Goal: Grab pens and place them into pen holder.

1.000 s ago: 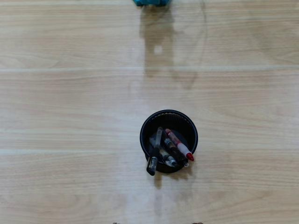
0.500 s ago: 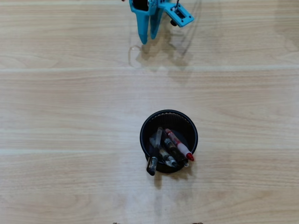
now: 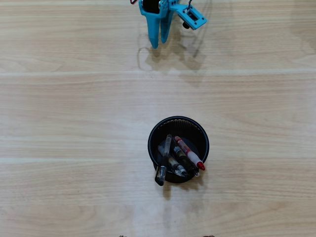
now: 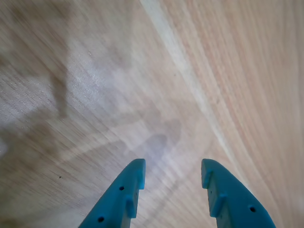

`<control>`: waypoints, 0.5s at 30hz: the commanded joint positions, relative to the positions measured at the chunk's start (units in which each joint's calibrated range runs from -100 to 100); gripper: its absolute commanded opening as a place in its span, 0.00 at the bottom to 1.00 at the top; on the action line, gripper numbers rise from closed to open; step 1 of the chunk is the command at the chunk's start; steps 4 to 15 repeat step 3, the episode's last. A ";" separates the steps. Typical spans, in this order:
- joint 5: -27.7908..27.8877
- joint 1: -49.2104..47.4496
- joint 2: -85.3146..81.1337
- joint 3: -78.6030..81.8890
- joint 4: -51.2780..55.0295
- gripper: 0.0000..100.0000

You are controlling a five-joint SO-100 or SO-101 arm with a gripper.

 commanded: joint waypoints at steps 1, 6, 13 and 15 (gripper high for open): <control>0.38 0.08 -0.25 -0.12 1.52 0.14; 0.38 0.08 -0.25 -0.12 1.52 0.14; 0.38 0.08 -0.25 -0.12 1.52 0.14; 0.38 0.08 -0.25 -0.12 1.52 0.14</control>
